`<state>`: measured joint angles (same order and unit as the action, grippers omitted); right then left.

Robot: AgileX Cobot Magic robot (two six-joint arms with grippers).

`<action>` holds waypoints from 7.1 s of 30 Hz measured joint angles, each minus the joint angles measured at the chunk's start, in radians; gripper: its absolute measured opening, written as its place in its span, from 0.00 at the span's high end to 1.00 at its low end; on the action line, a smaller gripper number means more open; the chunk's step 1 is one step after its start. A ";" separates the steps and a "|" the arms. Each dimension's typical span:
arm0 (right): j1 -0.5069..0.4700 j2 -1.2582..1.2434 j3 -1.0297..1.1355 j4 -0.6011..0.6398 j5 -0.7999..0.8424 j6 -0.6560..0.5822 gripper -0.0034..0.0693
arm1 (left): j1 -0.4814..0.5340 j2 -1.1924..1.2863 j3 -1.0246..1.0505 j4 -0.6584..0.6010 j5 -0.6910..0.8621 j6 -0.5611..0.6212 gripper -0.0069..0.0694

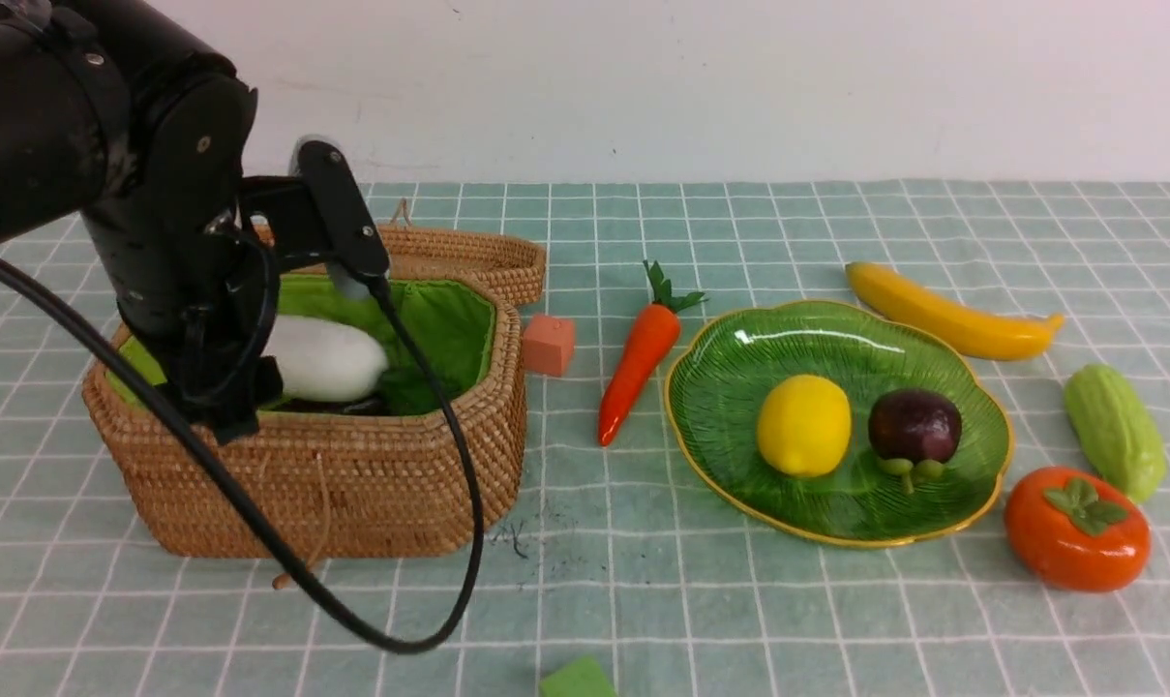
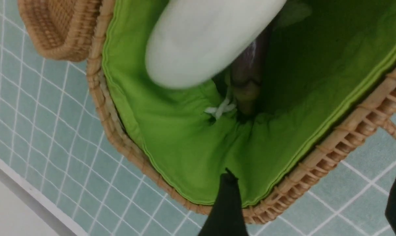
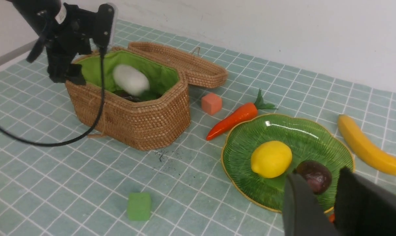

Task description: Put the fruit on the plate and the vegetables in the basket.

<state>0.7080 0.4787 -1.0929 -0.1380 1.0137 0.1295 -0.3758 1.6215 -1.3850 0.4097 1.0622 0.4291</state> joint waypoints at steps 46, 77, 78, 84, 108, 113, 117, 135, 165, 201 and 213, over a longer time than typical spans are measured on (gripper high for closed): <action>0.000 0.000 -0.048 0.085 0.164 0.051 0.69 | -0.249 0.835 -0.948 -0.215 0.124 -0.609 0.38; 0.000 0.000 -0.048 0.108 0.174 0.055 0.68 | -0.210 0.902 -0.950 -0.233 -0.033 -0.609 0.40; 0.000 0.000 -0.048 0.108 0.175 0.055 0.68 | -0.210 0.907 -0.951 -0.233 -0.034 -0.609 0.42; 0.000 0.000 -0.048 0.108 0.176 0.055 0.68 | -0.210 0.917 -0.960 -0.239 -0.037 -0.609 0.60; 0.000 0.000 -0.048 0.055 0.125 0.056 0.67 | -0.206 0.391 -0.766 -0.174 0.171 -0.365 0.61; 0.000 0.000 -0.048 0.055 0.100 0.028 0.66 | -0.119 0.125 -0.442 -0.163 0.171 0.009 0.61; 0.000 0.000 -0.048 0.056 0.084 0.003 0.66 | 0.000 0.018 -0.249 -0.146 0.137 0.225 0.61; 0.000 0.000 -0.048 0.066 0.041 0.000 0.66 | 0.116 0.068 -0.099 -0.105 -0.064 0.290 0.26; -0.109 0.602 -0.047 -0.036 0.171 0.079 0.63 | -0.550 -0.689 0.386 -0.319 -0.263 -0.653 0.93; -1.045 1.165 0.189 0.909 -0.337 -0.474 0.05 | -0.587 -1.147 0.820 -0.285 -0.681 -0.714 0.93; -1.045 1.216 0.187 0.933 -0.352 -0.516 0.10 | -0.587 -1.147 0.820 -0.285 -0.681 -0.714 0.93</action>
<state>-0.3369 1.6952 -0.9056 0.7951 0.6622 -0.3861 -0.9632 0.4740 -0.5651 0.1248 0.3811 -0.2851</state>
